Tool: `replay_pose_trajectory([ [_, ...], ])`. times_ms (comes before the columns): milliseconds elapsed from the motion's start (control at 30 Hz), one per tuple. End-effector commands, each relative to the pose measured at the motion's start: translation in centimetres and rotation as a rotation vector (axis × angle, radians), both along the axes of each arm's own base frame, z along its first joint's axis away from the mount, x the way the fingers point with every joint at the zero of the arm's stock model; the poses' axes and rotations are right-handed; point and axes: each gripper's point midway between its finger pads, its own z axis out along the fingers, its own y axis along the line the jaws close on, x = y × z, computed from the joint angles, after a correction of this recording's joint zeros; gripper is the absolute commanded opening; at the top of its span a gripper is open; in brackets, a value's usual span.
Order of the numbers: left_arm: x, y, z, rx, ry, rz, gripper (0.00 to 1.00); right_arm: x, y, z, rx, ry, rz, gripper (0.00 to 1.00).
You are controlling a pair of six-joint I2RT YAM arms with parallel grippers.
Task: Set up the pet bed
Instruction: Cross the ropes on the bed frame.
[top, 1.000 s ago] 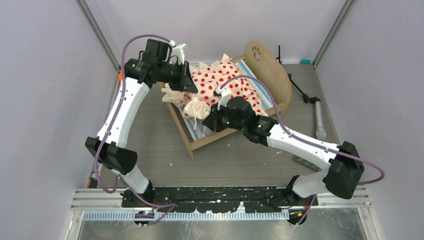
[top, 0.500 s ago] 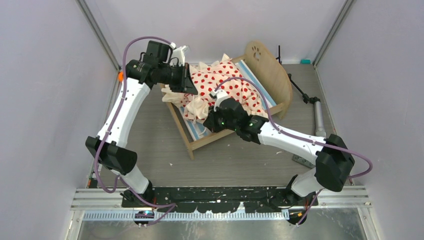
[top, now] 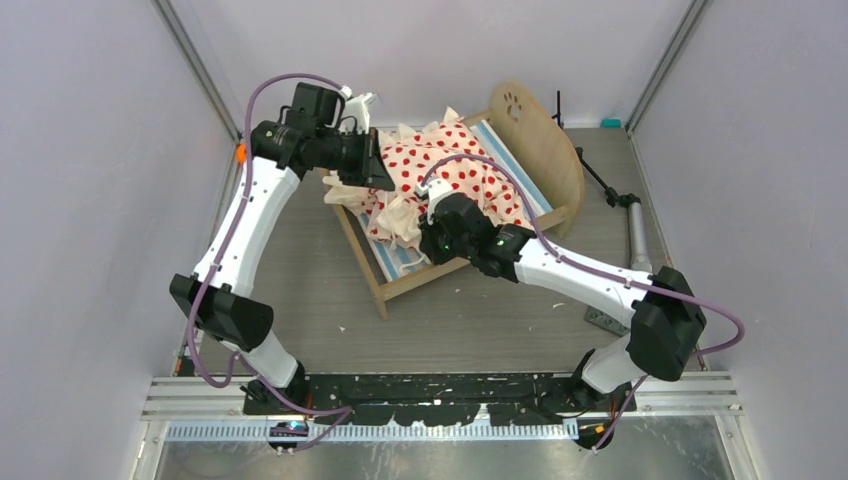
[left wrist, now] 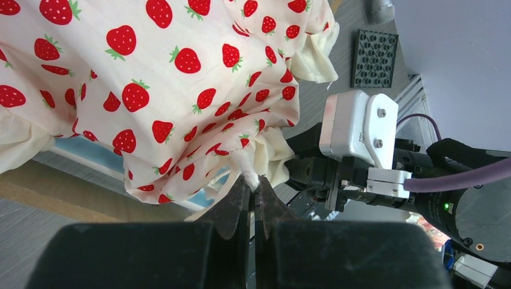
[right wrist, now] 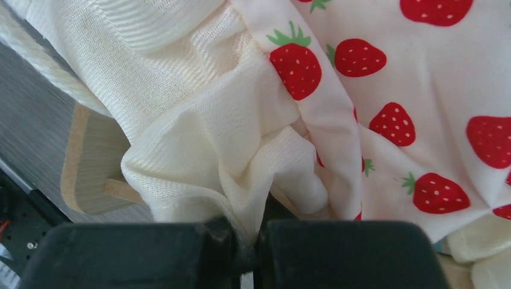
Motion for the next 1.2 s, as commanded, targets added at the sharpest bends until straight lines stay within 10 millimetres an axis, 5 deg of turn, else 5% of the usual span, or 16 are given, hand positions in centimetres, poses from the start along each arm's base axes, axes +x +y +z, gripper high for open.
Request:
replay_pose_trajectory([
  [0, -0.3, 0.1, 1.8, -0.029, -0.068, -0.012, 0.00, 0.5, -1.6, 2.4, -0.082, -0.079, 0.017, 0.07],
  [467, -0.3, 0.0, 1.4, -0.030, -0.054, -0.019, 0.00, 0.7, -3.1, 2.1, -0.283, -0.079, 0.086, 0.06],
  [1167, -0.2, 0.7, -0.5, 0.013, -0.044, 0.002, 0.00, -0.2, 2.8, -2.1, -0.099, 0.036, 0.169, 0.06],
])
